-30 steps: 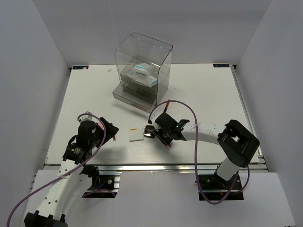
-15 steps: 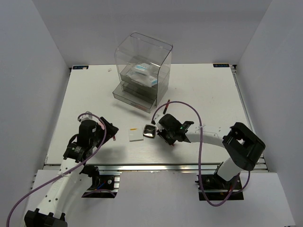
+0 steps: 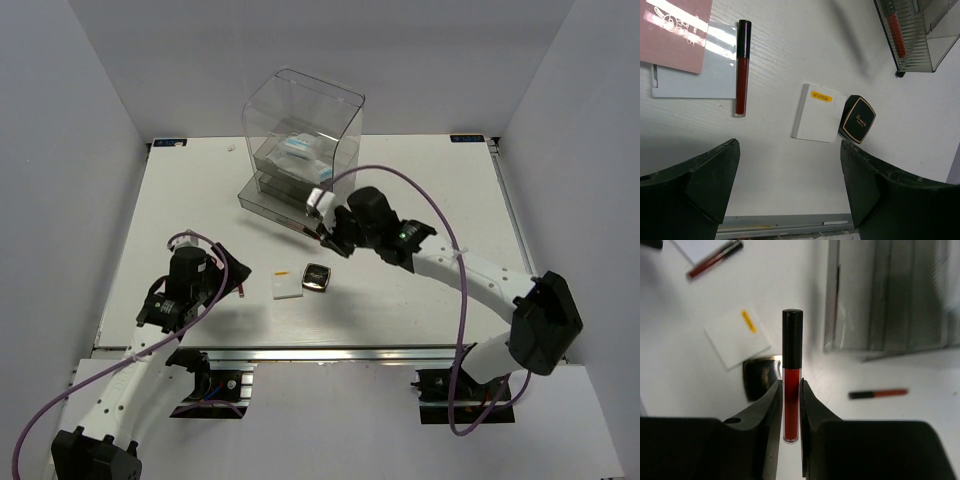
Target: Organize the makeup
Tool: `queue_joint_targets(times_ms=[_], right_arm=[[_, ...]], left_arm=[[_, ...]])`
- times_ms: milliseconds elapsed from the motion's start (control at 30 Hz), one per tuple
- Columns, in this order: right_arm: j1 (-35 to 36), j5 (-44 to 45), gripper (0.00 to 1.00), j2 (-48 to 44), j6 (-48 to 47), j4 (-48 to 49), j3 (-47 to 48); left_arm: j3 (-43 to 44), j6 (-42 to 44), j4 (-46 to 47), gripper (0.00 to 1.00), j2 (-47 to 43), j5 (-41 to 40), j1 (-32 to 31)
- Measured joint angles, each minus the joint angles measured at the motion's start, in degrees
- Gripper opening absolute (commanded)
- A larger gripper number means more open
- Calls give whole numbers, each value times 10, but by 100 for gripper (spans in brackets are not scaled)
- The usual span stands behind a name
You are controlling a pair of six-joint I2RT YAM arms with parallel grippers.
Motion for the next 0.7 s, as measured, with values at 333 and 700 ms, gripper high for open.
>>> queue_joint_targets(times_ms=[333, 700], right_arm=[[0, 29, 6, 221, -45, 40, 243], [-9, 61, 51, 297, -74, 27, 276]], left_arm=[[13, 14, 3, 84, 24, -4, 0], [45, 47, 20, 72, 127, -16, -3]])
